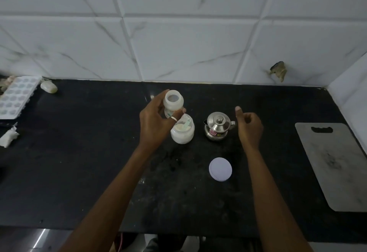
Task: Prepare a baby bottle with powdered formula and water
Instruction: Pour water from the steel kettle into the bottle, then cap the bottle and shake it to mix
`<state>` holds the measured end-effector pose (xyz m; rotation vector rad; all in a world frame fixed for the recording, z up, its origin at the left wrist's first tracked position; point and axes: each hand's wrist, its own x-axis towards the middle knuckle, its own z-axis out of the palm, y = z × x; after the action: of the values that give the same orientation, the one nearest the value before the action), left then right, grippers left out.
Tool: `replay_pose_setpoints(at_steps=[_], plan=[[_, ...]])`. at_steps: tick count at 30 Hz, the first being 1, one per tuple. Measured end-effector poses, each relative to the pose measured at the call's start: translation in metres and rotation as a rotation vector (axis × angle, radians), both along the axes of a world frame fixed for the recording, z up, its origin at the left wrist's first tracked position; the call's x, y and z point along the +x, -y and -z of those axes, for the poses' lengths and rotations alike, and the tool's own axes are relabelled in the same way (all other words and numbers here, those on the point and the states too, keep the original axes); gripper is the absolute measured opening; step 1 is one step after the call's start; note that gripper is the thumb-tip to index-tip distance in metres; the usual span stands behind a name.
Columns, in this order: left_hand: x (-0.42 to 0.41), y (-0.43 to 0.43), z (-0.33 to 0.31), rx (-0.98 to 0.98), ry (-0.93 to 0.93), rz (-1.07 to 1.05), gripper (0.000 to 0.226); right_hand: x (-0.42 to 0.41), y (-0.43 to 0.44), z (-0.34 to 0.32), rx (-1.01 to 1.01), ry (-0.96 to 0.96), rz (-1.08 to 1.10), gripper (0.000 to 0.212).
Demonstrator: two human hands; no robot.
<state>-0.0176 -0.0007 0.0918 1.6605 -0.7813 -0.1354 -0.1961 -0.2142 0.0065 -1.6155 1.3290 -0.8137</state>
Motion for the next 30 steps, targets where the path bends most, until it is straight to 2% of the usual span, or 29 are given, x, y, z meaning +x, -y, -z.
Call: replay_pose_setpoints(at_steps=[3, 6, 11, 16, 21, 26, 30], plan=[[-0.001, -0.007, -0.013, -0.009, 0.009, 0.006, 0.055, 0.008, -0.011, -0.029, -0.176, -0.072, -0.086, 0.043], [0.004, -0.020, -0.027, -0.026, 0.029, -0.007, 0.052, 0.031, -0.032, -0.067, -0.298, -0.033, -0.165, 0.036], [0.020, -0.048, -0.043, -0.019, 0.049, -0.053, 0.046, 0.083, -0.079, -0.100, -0.365, 0.036, -0.322, 0.032], [0.047, -0.082, -0.033, 0.030, 0.095, -0.089, 0.047, 0.124, -0.122, -0.090, -0.427, -0.041, -0.498, 0.026], [0.066, -0.108, 0.000, 0.089, 0.058, -0.120, 0.052, 0.149, -0.162, -0.049, -0.444, -0.273, -0.697, 0.034], [0.073, -0.124, 0.030, 0.108, 0.023, -0.103, 0.041, 0.162, -0.194, -0.011, -0.334, -0.588, -0.925, 0.053], [0.081, -0.131, 0.050, 0.144, -0.018, -0.096, 0.046, 0.171, -0.205, 0.002, -0.225, -0.801, -1.026, 0.065]])
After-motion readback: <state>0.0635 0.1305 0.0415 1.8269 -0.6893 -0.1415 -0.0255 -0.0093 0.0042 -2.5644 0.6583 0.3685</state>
